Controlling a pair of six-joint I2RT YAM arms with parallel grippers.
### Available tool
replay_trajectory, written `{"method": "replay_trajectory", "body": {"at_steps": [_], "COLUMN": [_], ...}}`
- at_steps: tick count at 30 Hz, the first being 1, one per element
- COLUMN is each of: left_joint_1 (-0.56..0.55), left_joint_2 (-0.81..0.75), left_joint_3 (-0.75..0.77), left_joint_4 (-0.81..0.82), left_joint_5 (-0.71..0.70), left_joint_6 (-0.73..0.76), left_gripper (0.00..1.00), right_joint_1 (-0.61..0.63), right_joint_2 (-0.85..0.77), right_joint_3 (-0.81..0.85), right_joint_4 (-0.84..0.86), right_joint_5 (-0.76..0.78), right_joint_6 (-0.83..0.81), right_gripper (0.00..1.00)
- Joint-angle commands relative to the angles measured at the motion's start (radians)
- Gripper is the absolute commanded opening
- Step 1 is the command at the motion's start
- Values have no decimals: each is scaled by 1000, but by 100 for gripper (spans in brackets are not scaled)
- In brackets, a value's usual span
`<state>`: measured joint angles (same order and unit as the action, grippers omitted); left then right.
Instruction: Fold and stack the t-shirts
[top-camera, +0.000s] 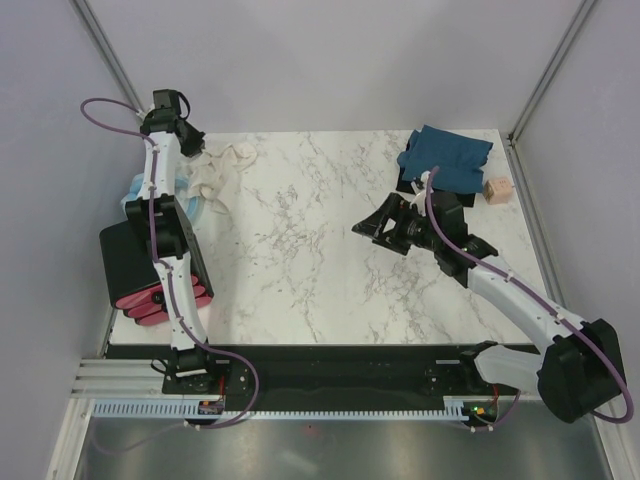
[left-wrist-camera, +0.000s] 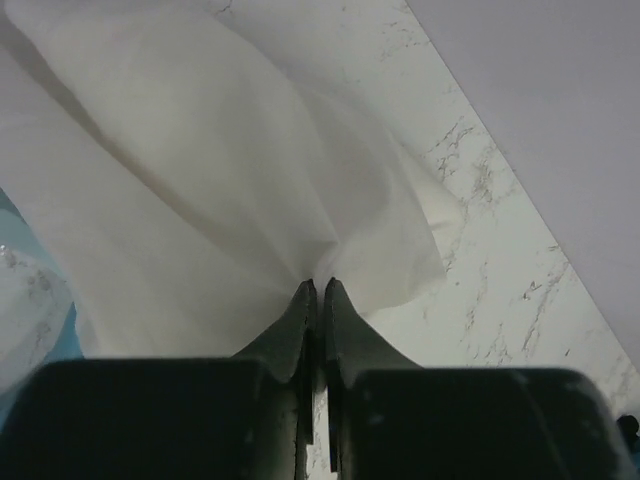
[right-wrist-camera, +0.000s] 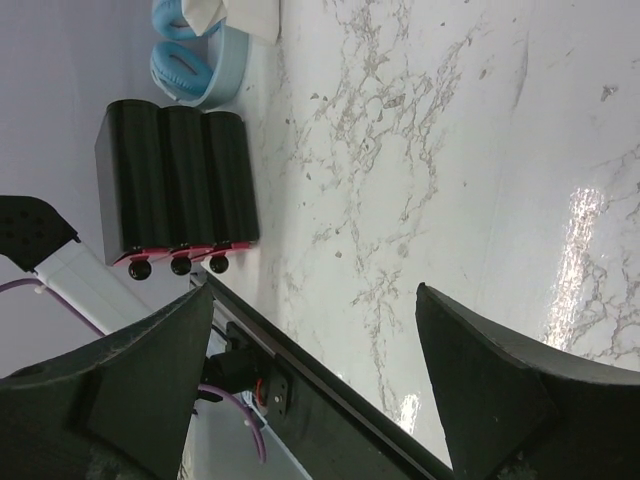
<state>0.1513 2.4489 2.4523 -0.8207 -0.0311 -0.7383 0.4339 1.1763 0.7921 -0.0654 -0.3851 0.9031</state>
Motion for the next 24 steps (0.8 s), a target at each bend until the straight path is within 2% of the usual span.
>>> {"method": "replay_trajectory", "body": {"at_steps": [1,9,13,18,21,22,23,24], "left_joint_1": [4,-15,-61,-131,-206,-247,-266,-285], "left_joint_2": [-7,2,-51,-143,-252,-342,-399,-442], "left_joint_3": [10,39,42,73,-54,-106,-216,-261], "left_joint_4": [-12,49,173,204,192,192,198,198], "left_joint_5": [-6,51,71,89,64,47,42,34], "left_joint_6": [-1,83,116,91,143,155,193,214], "left_gripper": [2,2,2,2,2,2,2,2], "right_joint_1": [-4,-6,-6,-7,-15,-17,-23,-26], "right_joint_2": [-30,-55,-76,-70,-44,-37,-20,-9], "right_joint_3": [-13,-68,-97,-85,-59,-53,-45,-30], "right_joint_4": [18,18,7,-40,-80,-88,-89,-91], "right_joint_5": [29,51,78,107,109,101,97,89], "right_joint_6": [13,26,13,-29,-62,-69,-81,-87], "right_gripper": [90,90,87,87,87,88,88,89]}}
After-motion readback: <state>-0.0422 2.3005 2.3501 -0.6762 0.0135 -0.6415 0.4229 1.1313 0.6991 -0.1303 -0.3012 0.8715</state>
